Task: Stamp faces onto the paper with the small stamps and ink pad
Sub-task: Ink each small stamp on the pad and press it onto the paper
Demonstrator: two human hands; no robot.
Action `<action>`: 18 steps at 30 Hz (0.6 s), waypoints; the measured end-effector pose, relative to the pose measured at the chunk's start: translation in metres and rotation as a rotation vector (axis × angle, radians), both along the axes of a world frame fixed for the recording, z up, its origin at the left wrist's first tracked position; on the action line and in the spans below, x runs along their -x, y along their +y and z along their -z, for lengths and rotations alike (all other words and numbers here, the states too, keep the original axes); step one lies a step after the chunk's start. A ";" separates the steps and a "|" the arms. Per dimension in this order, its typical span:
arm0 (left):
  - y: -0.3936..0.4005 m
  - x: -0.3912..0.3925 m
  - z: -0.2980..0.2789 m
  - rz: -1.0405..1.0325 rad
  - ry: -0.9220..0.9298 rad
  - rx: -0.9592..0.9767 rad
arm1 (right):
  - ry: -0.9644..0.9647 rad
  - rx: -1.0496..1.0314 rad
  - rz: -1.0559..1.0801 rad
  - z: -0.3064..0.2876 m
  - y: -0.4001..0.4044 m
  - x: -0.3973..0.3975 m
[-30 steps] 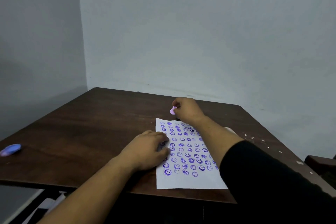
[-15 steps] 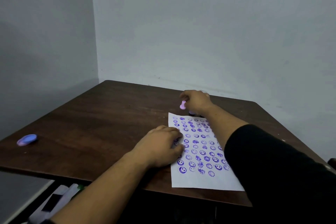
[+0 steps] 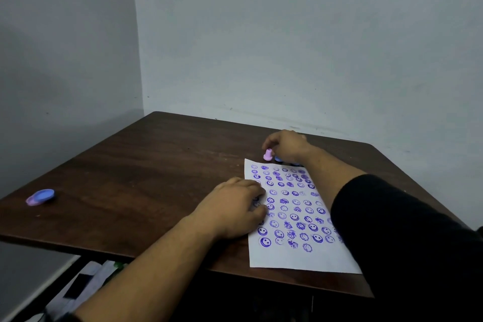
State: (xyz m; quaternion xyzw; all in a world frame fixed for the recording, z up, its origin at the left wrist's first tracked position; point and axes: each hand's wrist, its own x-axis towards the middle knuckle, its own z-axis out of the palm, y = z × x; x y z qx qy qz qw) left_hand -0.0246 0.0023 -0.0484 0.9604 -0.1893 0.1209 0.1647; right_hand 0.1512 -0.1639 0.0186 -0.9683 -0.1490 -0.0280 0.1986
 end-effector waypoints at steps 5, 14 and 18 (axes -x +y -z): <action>0.000 0.001 0.001 -0.001 -0.007 -0.003 | 0.002 0.013 -0.005 0.003 0.000 -0.004; 0.001 0.001 0.000 0.001 0.011 -0.003 | 0.033 -0.065 0.047 -0.012 -0.012 0.004; 0.001 0.001 0.000 0.007 -0.003 0.004 | -0.092 0.028 0.094 -0.025 -0.044 0.006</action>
